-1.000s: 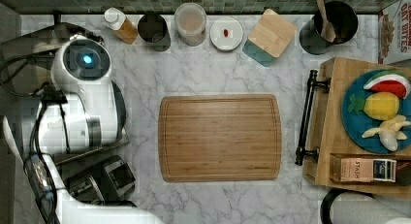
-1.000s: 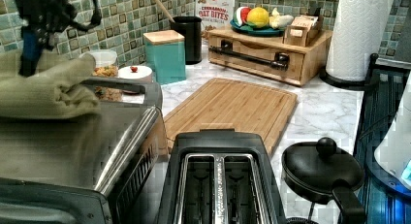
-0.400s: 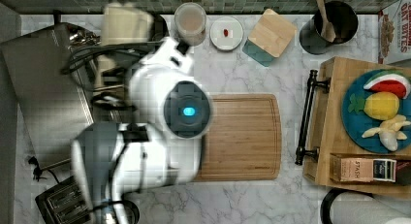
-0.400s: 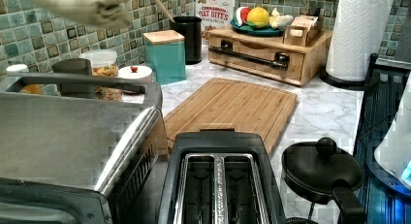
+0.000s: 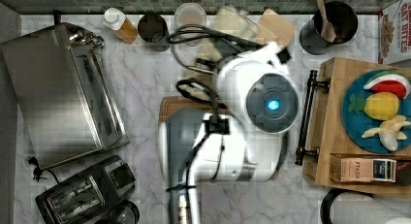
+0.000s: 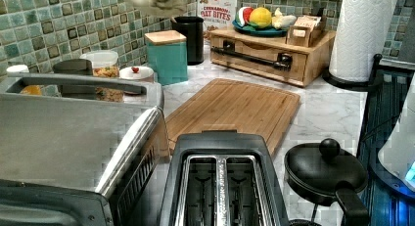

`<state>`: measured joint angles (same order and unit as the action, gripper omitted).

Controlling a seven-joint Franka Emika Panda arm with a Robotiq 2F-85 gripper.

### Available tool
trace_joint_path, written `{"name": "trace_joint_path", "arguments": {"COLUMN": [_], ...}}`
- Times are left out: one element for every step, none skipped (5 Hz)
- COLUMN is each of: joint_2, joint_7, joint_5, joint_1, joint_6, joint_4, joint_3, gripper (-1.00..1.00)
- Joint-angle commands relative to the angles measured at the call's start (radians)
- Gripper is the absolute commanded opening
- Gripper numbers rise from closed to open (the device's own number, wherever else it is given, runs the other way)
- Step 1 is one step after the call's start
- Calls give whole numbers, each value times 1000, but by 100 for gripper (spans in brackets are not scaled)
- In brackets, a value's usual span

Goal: Pick up the towel.

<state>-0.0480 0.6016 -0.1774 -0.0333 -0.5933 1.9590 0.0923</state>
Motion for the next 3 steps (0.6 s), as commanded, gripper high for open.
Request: {"name": "trace_joint_path", "arguments": {"joint_2": [42, 42, 42], "joint_7": [-86, -86, -86], "joint_5": [46, 46, 46], "joint_1": [-1, 3, 8], "joint_6": [163, 164, 163], "joint_4": [-111, -111, -111], "joint_3": [-43, -47, -52], "gripper": [-100, -100, -100]}}
